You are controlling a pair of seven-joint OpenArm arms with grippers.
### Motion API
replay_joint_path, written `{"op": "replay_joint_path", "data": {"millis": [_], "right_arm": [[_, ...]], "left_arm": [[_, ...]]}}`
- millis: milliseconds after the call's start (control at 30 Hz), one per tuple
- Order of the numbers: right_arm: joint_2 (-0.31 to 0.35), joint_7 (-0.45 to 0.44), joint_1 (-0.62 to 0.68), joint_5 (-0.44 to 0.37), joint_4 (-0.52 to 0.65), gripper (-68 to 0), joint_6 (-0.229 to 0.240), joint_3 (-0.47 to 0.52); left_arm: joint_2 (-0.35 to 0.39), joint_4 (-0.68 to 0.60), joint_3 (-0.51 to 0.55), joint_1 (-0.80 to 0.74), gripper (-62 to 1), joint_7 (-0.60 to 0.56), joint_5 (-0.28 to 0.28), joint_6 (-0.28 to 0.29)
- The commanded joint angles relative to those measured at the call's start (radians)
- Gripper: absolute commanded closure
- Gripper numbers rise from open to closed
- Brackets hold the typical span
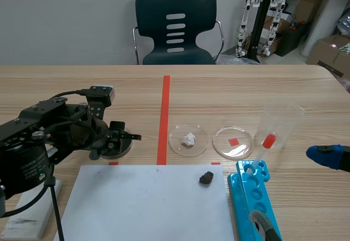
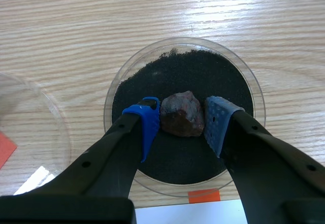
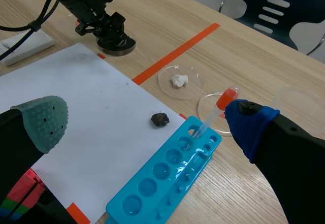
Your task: Lower the mineral onto the iron filings and hold still
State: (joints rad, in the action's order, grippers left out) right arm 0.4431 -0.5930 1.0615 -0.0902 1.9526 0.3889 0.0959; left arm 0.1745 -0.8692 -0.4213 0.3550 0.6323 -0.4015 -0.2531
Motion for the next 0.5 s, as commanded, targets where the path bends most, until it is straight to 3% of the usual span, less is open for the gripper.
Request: {"op": "replay_joint_path", "data": {"millis": [0,267,467], "right_arm": [[0.000,-0.014,0.000,-0.010,0.012,-65.3,0.000,0.001],[0.000,-0.014,0.000,-0.010,0.012,-65.3,0.000,0.001],[0.000,-0.014,0.000,-0.010,0.012,-65.3,0.000,0.001]], "left_arm": [[0.007,-0.007,0.003,0.002,-11.6,0.008,0.000,0.001],[0.012,-0.026,0.003,-0.012,-11.6,0.007,0.001,0.005],[0.013,-0.157,0.014,-0.058,-11.6,-0.007,0.024,0.005]]}}
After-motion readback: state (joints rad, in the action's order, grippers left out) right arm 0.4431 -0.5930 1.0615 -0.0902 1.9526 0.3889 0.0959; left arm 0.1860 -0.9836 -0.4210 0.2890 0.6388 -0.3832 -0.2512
